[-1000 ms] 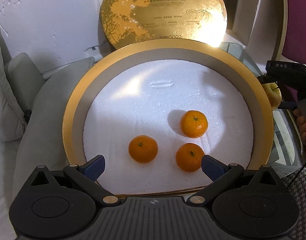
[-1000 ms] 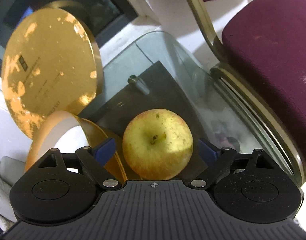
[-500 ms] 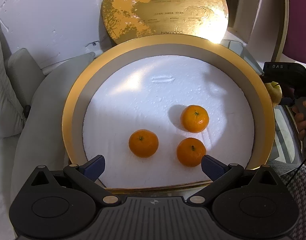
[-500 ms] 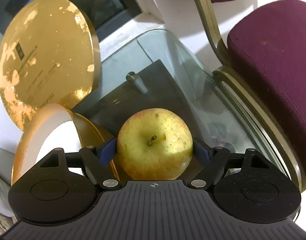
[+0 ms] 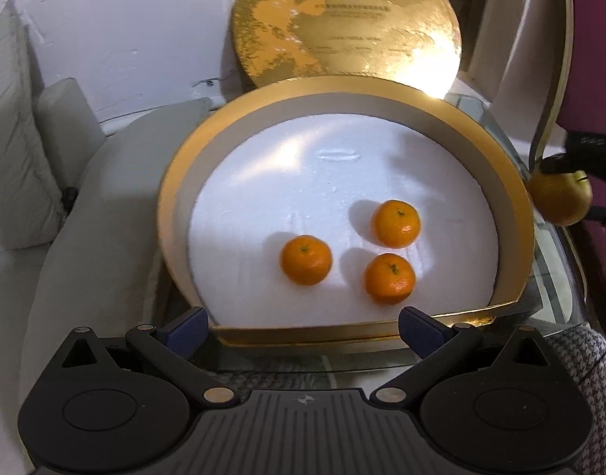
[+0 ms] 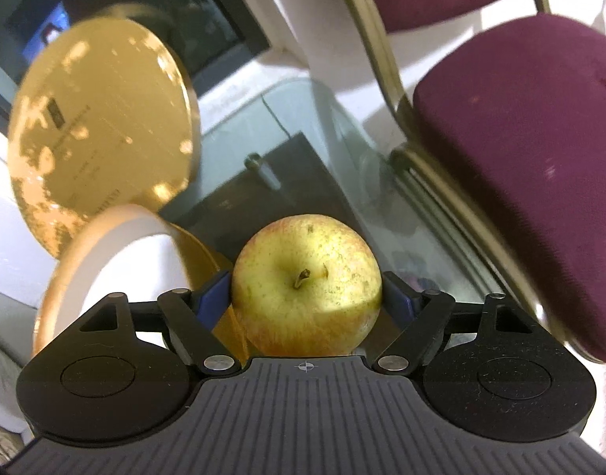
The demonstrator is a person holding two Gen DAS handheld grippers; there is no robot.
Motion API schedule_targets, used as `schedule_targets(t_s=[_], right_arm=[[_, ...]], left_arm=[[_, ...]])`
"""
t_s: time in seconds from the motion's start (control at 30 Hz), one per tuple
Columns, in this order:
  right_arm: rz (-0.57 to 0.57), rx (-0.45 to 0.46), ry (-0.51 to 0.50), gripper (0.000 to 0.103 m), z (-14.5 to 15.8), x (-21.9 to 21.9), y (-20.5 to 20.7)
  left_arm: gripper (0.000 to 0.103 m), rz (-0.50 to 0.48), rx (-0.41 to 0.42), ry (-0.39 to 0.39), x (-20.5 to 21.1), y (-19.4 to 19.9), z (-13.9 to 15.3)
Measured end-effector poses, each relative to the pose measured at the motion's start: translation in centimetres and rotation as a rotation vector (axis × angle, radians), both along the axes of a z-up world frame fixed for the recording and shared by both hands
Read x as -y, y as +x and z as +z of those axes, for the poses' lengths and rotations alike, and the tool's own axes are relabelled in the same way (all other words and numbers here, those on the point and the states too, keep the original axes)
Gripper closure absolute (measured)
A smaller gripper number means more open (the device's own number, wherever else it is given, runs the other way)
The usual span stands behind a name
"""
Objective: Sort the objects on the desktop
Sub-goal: 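Carry the apple over the gold box and lower it onto the foam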
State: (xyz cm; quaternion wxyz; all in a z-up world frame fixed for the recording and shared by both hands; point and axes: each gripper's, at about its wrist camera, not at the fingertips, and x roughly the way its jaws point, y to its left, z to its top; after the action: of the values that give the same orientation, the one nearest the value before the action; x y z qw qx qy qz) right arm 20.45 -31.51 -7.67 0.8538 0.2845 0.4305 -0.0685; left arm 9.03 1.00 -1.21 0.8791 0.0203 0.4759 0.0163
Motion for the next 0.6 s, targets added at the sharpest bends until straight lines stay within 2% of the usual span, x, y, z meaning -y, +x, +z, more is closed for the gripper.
schedule_targets(t_s=[0.13,0.33,0.47,0.6], right_arm=[[0.023,0.068,-0.038,0.022,3.7,-1.1,-1.7],[0.110,0.161,-0.069,0.022,8.5,-5.5,-2.7],[0.186,0.187,-0.086,0.022,10.0,-9.5,-2.4],[0.258,0.178,-0.089,0.022,9.8,-13.4,-1.3]], left_arm=[[0.001,0.029,0.040,-0.024,-1.7,-1.1,0.9],[0.001,0.107,0.100,-0.047,-5.2,-2.2,2.2],[0.001,0.179,0.117,-0.050,-8.0,-2.2,2.2],[0.001,0.254,0.109,-0.061,-10.7,-2.0,1.7]])
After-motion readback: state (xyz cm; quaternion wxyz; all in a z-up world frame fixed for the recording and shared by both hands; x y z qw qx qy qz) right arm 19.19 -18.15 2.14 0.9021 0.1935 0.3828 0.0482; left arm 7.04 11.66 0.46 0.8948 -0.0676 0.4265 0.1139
